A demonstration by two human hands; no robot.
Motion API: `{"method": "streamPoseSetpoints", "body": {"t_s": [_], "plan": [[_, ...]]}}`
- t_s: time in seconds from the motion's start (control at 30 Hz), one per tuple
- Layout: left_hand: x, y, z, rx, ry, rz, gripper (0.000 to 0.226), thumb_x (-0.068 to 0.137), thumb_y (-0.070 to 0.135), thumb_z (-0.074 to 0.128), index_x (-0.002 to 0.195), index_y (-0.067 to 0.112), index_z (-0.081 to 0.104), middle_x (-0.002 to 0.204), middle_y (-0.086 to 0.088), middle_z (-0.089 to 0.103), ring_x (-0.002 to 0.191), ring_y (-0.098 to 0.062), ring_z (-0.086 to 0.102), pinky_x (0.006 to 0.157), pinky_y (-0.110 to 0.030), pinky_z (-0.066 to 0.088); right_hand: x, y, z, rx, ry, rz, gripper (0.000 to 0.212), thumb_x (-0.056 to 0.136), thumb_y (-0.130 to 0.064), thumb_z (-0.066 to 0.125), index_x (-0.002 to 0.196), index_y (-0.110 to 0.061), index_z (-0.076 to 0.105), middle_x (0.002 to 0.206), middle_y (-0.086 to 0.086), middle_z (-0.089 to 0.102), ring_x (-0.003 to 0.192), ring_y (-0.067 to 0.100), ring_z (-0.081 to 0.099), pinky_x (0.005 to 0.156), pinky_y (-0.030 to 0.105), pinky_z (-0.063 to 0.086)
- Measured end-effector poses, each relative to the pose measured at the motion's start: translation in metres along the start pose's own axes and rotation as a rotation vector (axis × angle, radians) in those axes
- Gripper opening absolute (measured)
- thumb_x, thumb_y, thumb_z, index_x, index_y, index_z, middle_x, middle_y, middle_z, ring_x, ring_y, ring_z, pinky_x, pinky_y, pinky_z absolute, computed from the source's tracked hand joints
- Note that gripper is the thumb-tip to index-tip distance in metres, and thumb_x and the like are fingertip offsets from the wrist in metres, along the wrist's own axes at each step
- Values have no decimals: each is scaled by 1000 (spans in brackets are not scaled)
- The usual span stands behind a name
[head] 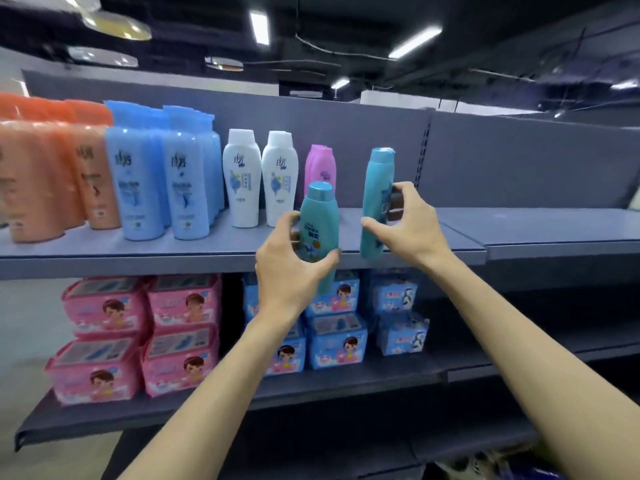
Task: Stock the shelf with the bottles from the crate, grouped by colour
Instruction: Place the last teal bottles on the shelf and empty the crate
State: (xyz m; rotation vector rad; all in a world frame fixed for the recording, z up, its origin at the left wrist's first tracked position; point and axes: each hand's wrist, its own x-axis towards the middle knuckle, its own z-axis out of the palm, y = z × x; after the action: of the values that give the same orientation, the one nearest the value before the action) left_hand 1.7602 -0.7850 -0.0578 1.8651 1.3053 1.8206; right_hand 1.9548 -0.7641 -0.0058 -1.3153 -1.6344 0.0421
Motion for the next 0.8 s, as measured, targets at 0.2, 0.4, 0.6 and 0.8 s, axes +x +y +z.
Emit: {"method": "streamPoseSetpoints", "body": {"t_s": [0.2,0.4,0.6,0.8], "plan": [[29,21,52,34,54,-2,53,63,34,85,107,30,54,85,20,63,79,7,61,70,-19,53,50,54,-19,-19,-105,12,60,76,-36,81,124,-16,52,111,-4,65,95,15,65,83,26,51],[55,25,106,118,59,-34,53,64,38,83,107,31,52,89,17,65,79,4,62,68,-17,52,75,94,-18,49,-172,12,59,76,-35,81,124,-18,51,108,-6,65,92,12,65,76,21,50],[79,17,133,182,90,-100,51,64,38,83,103,30,52,86,15,65,78,-6,64,75,-33,56,87,114,-16,143,-223,70,58,77,-33,78,126,-20,49,112,-10,62,98,10,62,77,21,49],[87,11,141,241,84,-95,54,64,41,82,103,26,48,94,10,64,85,-13,63,75,-40,57,93,120,-19,304,-337,190,46,82,-27,70,123,-24,50,119,-11,62,112,10,60,93,34,53]]}}
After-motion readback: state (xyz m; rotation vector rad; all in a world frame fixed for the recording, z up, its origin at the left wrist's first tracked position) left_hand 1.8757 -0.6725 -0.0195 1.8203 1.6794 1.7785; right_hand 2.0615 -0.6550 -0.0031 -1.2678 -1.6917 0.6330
